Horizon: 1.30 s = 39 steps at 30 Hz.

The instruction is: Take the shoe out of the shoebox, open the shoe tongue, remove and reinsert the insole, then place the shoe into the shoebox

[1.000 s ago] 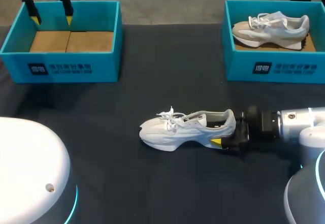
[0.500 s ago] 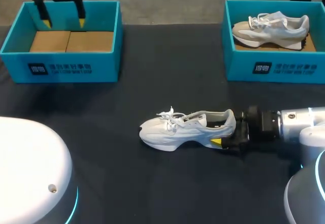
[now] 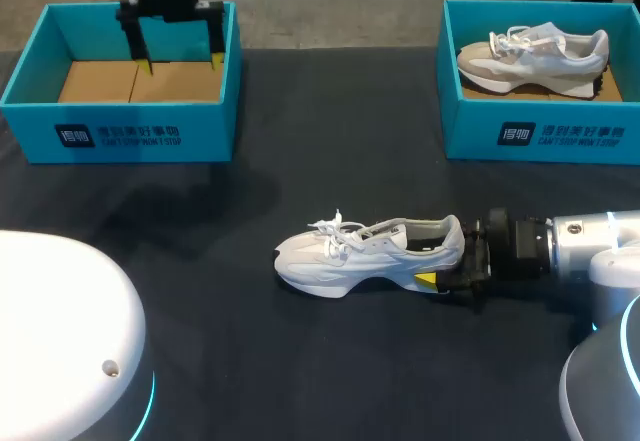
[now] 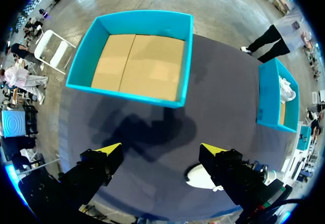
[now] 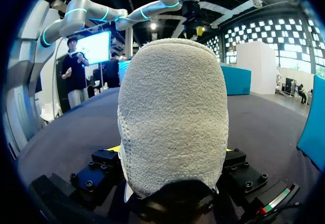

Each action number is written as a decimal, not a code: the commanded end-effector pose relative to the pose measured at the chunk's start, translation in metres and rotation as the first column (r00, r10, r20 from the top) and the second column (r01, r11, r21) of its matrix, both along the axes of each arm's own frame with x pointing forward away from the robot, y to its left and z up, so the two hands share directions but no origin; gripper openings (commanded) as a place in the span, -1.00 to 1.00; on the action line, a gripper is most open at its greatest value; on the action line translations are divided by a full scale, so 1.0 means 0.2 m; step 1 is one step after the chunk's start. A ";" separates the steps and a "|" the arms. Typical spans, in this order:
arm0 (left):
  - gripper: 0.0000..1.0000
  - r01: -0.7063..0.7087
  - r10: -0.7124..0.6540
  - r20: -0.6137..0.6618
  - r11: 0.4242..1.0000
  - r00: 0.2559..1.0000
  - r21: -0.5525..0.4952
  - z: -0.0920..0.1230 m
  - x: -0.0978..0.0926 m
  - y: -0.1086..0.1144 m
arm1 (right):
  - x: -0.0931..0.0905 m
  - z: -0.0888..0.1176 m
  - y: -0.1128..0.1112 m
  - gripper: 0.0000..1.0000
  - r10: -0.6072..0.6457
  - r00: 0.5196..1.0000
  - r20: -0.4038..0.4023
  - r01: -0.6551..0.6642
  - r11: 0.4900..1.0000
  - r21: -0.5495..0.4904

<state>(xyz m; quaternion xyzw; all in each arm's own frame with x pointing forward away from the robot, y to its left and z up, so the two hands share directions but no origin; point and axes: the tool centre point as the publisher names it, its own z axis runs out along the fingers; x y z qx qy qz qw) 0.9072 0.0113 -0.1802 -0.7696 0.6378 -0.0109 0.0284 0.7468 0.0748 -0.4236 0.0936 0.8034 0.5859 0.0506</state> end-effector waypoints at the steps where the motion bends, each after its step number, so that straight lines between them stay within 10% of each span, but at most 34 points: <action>1: 1.00 0.004 0.000 0.090 0.999 0.996 -0.038 -0.04 -0.13 -0.03 | 0.00 0.00 0.00 -1.00 -0.001 1.000 -0.001 0.001 1.000 -0.003; 26: 1.00 0.304 -0.305 -0.004 0.949 0.952 -0.088 -0.20 -0.57 -0.51 | 0.00 0.00 0.00 -1.00 -0.001 1.000 -0.001 0.001 1.000 -0.003; 39: 1.00 0.352 -0.354 -0.006 0.931 0.935 -0.096 -0.27 -0.65 -0.68 | 0.00 0.00 0.00 -1.00 -0.001 1.000 -0.001 0.001 1.000 -0.003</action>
